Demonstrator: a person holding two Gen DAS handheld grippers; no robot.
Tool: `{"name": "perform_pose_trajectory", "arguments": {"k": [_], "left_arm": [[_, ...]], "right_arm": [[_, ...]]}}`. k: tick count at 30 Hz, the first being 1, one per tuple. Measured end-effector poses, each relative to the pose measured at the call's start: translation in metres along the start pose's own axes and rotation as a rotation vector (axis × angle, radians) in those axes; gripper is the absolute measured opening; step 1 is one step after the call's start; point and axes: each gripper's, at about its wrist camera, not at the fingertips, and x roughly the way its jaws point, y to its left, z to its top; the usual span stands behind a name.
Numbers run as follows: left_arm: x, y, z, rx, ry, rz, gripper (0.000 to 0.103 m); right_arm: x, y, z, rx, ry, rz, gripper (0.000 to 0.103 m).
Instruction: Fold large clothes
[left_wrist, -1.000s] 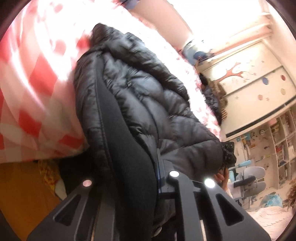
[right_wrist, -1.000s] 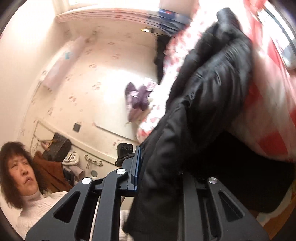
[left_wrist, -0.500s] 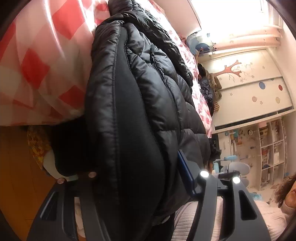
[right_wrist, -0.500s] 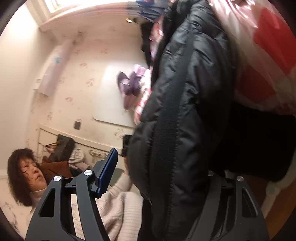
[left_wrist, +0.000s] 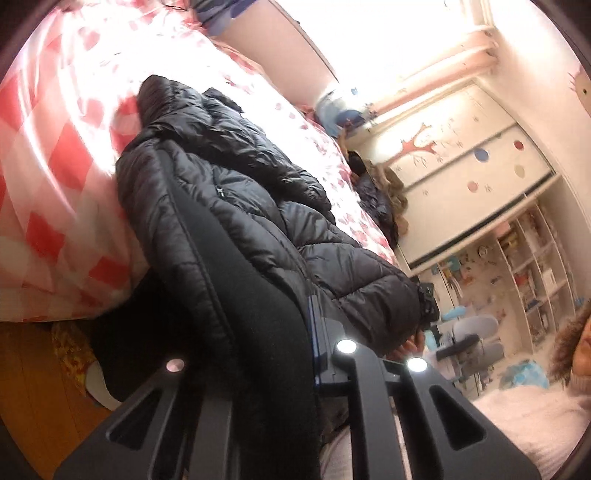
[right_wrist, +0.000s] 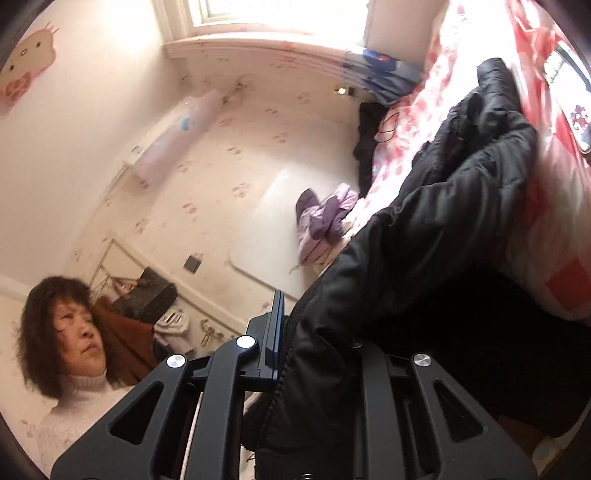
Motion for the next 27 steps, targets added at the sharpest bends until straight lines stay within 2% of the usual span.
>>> {"name": "perform_pose_trajectory", "arguments": {"k": [2,3,4,5,6,7,8,9,11,12,13,14,16,19,27], "left_arm": [[0.003,0.008,-0.005,-0.008,0.050,0.017,0.013],[0.008,0.019,-0.011,-0.036,0.095,0.016,0.015],[0.012,0.029,-0.015,-0.058,0.123,0.023,0.016],[0.016,0.038,-0.020,-0.083,0.142,0.034,0.023],[0.018,0.052,-0.027,-0.122,0.153,0.033,0.032],[0.018,0.061,-0.031,-0.149,0.149,0.027,0.035],[0.018,0.070,-0.035,-0.185,0.137,0.024,0.040],[0.018,0.074,-0.037,-0.202,0.131,0.019,0.040],[0.019,0.073,-0.039,-0.202,0.120,0.043,0.040],[0.018,0.072,-0.039,-0.201,0.117,0.055,0.035],[0.018,0.068,-0.039,-0.192,0.110,0.065,0.029],[0.017,0.063,-0.038,-0.173,0.098,0.076,0.022],[0.010,0.047,-0.032,-0.130,0.047,0.087,0.017],[-0.005,0.028,-0.028,-0.087,-0.025,0.044,0.013],[-0.027,0.002,-0.009,-0.043,-0.104,-0.070,0.013]], "right_arm": [[-0.002,-0.005,-0.004,0.015,0.031,-0.041,0.023],[-0.003,-0.015,-0.010,0.050,0.071,-0.059,0.030],[-0.002,-0.024,-0.016,0.088,0.103,-0.069,0.051],[0.001,-0.028,-0.021,0.120,0.123,-0.089,0.072],[-0.002,-0.040,-0.029,0.163,0.144,-0.110,0.076],[-0.004,-0.048,-0.035,0.186,0.156,-0.121,0.077],[-0.007,-0.055,-0.041,0.208,0.163,-0.120,0.076],[-0.008,-0.058,-0.044,0.217,0.159,-0.111,0.076],[-0.007,-0.056,-0.047,0.200,0.151,-0.111,0.074],[-0.005,-0.053,-0.046,0.188,0.139,-0.116,0.071],[-0.003,-0.049,-0.047,0.176,0.125,-0.117,0.057],[-0.001,-0.043,-0.045,0.158,0.102,-0.125,0.038],[-0.001,-0.032,-0.039,0.127,0.036,-0.115,0.017],[-0.003,-0.010,-0.029,0.073,-0.060,-0.047,0.016],[0.002,0.020,-0.009,0.019,-0.132,0.102,0.016]]}}
